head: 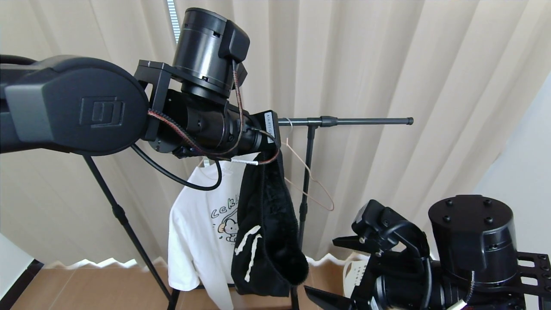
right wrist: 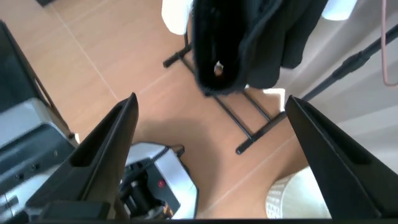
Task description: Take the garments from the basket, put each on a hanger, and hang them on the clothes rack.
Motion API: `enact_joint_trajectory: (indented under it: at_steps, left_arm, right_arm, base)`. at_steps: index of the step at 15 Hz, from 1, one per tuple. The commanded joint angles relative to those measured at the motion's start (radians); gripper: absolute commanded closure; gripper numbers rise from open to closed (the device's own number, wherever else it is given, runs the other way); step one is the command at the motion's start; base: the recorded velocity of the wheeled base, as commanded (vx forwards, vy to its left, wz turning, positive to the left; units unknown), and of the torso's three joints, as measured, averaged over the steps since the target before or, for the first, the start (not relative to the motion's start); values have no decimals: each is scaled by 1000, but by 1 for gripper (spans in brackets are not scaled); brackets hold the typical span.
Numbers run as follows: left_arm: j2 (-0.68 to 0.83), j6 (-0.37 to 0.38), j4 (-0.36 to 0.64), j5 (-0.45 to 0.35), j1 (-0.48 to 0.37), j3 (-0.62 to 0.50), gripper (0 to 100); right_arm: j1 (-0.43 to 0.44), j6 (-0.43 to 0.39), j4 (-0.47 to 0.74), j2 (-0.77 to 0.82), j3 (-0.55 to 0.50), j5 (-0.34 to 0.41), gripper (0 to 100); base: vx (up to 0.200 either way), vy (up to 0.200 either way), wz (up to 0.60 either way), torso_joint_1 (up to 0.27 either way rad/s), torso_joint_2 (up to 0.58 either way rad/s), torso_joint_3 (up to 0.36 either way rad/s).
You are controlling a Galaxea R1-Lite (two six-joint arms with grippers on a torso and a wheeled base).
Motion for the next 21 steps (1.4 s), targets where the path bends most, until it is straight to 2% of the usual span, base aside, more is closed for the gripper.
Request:
enact_joint_trajectory:
  at_steps: [1,4,7,11,19,20,21]
  left_arm:
    - [0,0,0,0,-3,-1,100]
    - [0,2,0,0,-15,-2,100]
    - [-7,2,0,0,-21,2,100]
    - [-26,0,0,2,-53,7,100]
    - [-49,2,0,0,-52,36,100]
    - [-53,2,2,-1,-52,39,100]
    - [-53,2,2,-1,-52,42,100]
  right_arm:
    - [0,14,-23,38,-5,-14,0]
    - [-12,16,-26,89,-17,-30,0]
    - [-64,34,-40,144,-40,-46,0]
    - [-80,66,-150,222,-41,-53,0]
    - [-112,66,-155,250,-48,-67,0]
    - [-112,66,-158,268,-51,-69,100]
    - [-112,66,-158,271,-54,-70,100]
  base:
    - [0,0,0,0,0,0]
    - [0,0,0,0,0,0]
    - [0,0,0,0,0,0]
    - [0,0,0,0,0,0]
    - [0,0,0,0,0,0]
    - [0,0,0,0,0,0]
    - [0,0,0,0,0,0]
